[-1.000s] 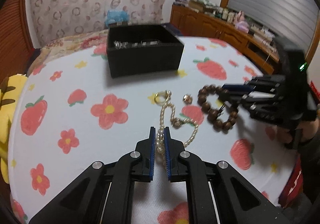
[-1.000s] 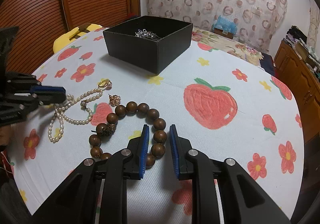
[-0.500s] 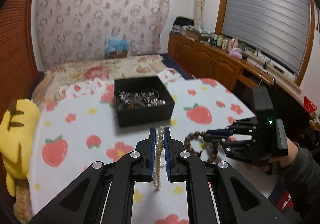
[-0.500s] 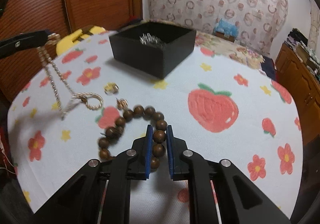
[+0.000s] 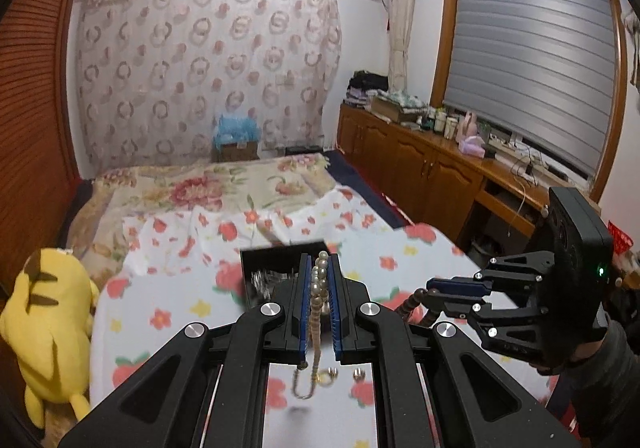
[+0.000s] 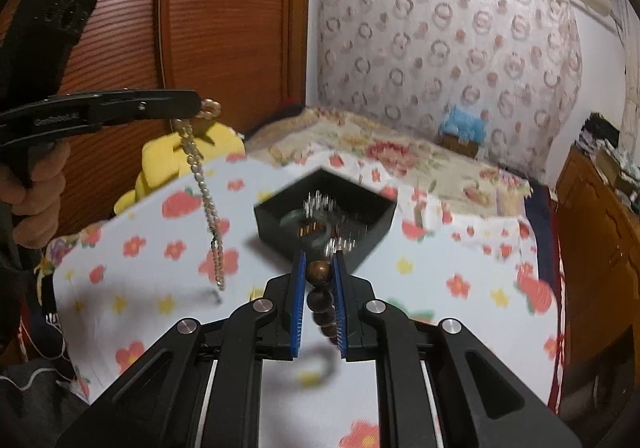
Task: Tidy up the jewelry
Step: 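Carry the pearl necklace and bead bracelet into the black box and open both grippers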
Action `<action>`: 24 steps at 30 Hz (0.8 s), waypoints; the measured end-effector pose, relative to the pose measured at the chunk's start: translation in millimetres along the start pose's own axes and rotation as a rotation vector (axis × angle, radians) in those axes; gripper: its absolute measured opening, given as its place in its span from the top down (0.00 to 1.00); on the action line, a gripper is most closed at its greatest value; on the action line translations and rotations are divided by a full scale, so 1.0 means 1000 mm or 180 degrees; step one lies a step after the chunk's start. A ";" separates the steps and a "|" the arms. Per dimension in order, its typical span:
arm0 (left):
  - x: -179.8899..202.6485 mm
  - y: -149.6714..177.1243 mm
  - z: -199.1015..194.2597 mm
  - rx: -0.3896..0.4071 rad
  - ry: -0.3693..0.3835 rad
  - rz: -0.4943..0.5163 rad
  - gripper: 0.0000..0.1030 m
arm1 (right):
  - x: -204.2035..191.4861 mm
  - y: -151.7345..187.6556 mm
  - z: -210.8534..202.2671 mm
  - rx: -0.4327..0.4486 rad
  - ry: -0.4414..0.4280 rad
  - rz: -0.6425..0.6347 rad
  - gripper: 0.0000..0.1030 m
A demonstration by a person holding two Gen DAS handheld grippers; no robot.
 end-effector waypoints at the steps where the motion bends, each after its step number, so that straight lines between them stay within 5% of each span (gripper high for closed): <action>1: 0.001 -0.008 0.001 0.0021 0.0006 -0.0004 0.93 | 0.004 -0.006 0.001 0.0025 -0.0019 0.0003 0.86; 13: 0.000 -0.075 0.034 0.0133 0.0005 -0.0010 0.93 | 0.035 -0.060 0.031 0.0203 -0.0200 -0.0072 0.86; 24: -0.036 -0.053 0.101 -0.0234 -0.0138 -0.0183 0.93 | 0.054 -0.070 0.062 0.0220 -0.0288 -0.0029 0.86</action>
Point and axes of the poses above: each gripper's, at about its wrist camera, not at the fingertips, and z roughly the way its jaws point, x to its right, y to its underside, the point moved 2 cm from there along z, roughly the way its jaws point, and after that the axes turned 15 degrees about -z, right-handed, at the moved point
